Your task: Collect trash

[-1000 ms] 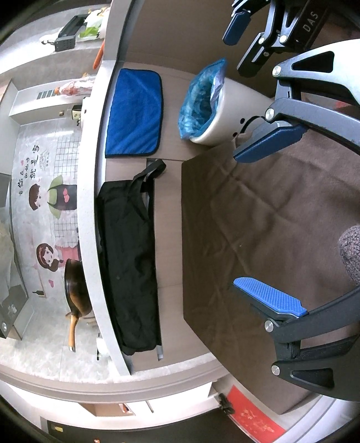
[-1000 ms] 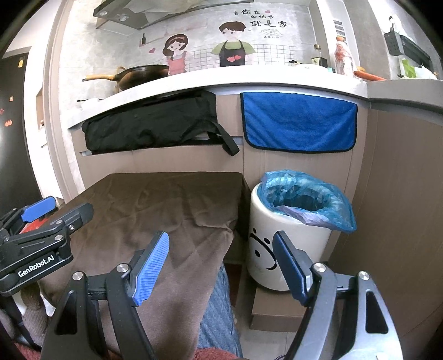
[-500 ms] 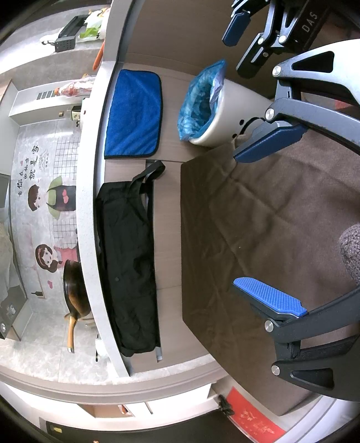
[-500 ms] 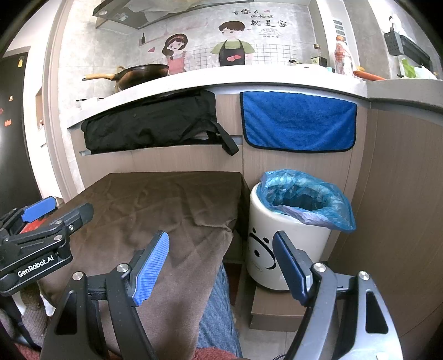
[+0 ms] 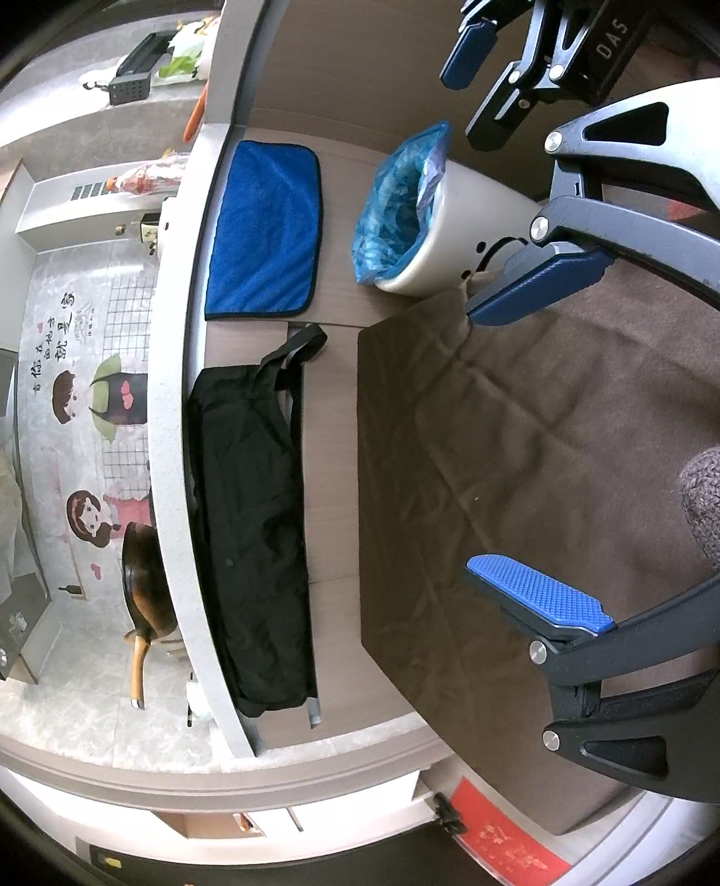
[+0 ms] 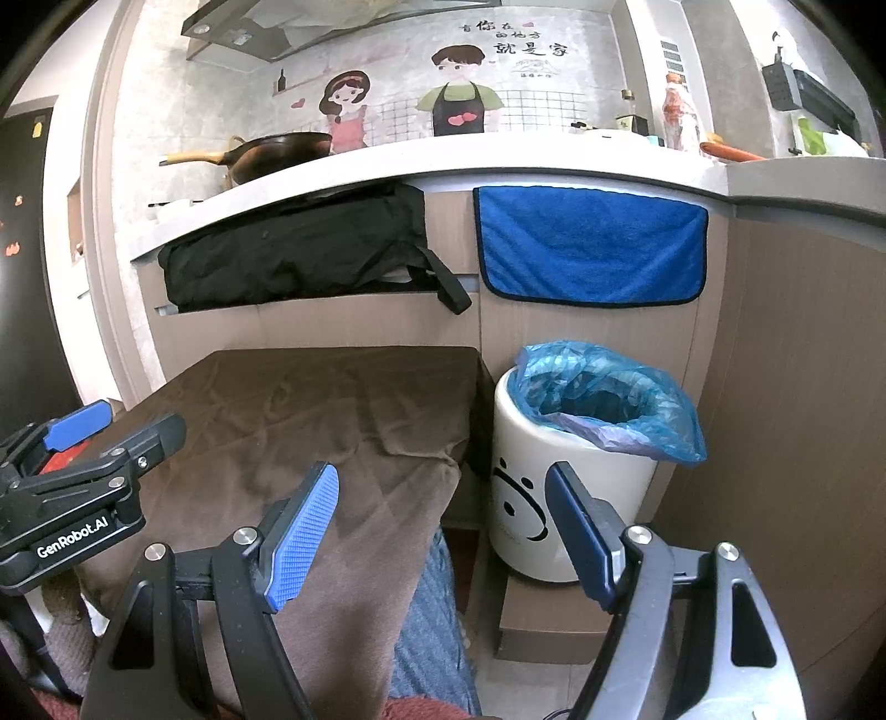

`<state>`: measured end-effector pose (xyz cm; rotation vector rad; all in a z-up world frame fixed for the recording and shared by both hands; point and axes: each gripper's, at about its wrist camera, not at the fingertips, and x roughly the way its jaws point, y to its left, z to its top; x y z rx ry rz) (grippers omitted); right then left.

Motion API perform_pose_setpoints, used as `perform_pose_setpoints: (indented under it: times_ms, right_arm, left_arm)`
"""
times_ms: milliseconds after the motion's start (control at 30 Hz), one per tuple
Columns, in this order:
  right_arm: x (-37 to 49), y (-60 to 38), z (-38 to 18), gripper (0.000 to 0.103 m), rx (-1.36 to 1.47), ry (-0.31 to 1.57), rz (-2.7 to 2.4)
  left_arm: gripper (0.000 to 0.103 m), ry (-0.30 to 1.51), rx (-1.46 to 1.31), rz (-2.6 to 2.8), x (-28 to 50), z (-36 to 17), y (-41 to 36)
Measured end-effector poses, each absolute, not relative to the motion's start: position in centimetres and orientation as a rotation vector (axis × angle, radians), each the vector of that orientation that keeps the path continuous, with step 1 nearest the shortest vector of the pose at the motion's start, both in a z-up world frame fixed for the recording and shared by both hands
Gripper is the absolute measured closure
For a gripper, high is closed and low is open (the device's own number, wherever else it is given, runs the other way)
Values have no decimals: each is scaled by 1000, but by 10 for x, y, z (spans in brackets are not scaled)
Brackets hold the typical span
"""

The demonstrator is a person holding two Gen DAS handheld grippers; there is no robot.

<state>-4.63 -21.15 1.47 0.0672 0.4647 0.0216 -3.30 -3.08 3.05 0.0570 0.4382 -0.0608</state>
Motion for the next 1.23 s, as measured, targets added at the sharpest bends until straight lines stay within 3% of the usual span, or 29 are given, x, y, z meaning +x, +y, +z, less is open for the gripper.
perform_pose_setpoints:
  times_ms: [1233]
  right_arm:
    - [-48,-211,20,28,62,451,-7]
  left_arm:
    - [18,440,57,-63,-37,30,-45]
